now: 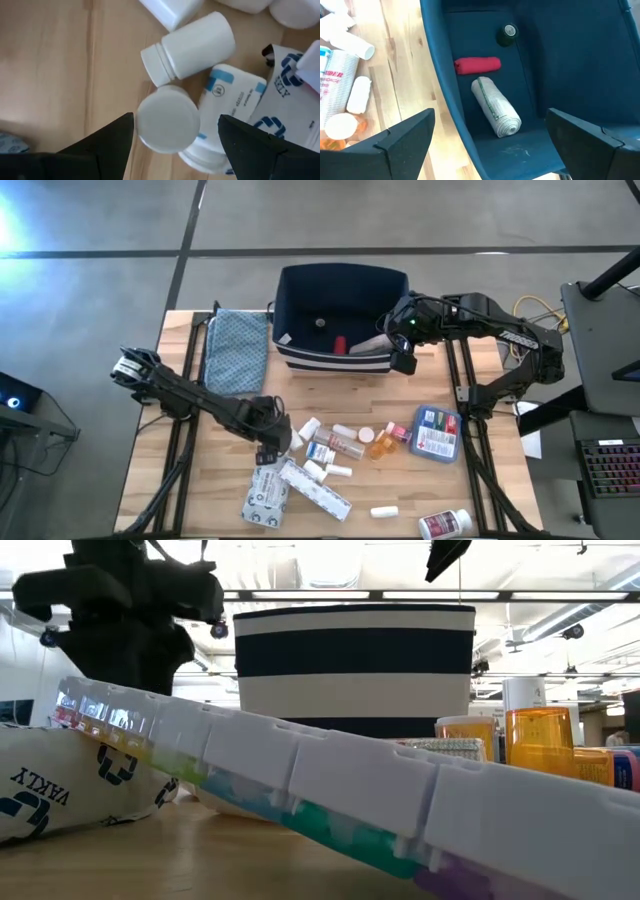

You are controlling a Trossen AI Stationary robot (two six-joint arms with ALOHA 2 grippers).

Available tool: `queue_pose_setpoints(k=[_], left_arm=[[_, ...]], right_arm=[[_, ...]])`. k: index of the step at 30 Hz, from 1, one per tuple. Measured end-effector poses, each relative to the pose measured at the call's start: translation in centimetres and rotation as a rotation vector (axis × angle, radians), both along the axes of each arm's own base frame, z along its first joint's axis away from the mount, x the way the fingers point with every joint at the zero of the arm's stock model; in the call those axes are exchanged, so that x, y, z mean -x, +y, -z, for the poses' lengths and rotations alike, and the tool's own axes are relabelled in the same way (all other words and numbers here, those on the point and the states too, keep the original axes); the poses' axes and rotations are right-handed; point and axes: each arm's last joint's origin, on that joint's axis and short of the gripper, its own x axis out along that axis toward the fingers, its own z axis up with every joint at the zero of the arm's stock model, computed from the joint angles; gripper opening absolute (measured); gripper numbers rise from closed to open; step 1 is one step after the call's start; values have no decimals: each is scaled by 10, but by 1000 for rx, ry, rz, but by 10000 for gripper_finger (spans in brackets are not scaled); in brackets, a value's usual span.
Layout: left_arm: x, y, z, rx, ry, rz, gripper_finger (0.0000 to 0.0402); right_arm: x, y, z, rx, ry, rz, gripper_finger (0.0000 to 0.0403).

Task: Pick & place medical supplies in basket/bin
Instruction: Put the white pill bottle into the bin

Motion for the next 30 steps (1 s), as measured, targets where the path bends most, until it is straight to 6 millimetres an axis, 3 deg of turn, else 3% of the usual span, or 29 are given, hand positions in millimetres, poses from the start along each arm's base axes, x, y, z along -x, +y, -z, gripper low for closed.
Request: queue_pose_setpoints(k=[10, 19, 21, 25, 27, 30], left_arm=[[-1, 12, 9, 0, -5, -29, 262], [-5, 20, 8, 1, -10, -2, 166], [-4, 22, 5, -2, 1, -1, 162], [2, 23, -25, -21, 60, 13, 162], [6, 25, -53, -36, 74, 11, 162], [10, 29, -112, -116, -24, -15, 162]], right_arm=[[-1, 0, 0, 2, -7, 1, 366], [-1, -1, -1, 11, -6, 3, 366], [-1, -1, -1, 14, -5, 1, 366], [0, -1, -1, 28, 4, -15, 366], [-1, -2, -1, 45, 6, -15, 366], [-2, -2, -2, 65, -4, -21, 366]])
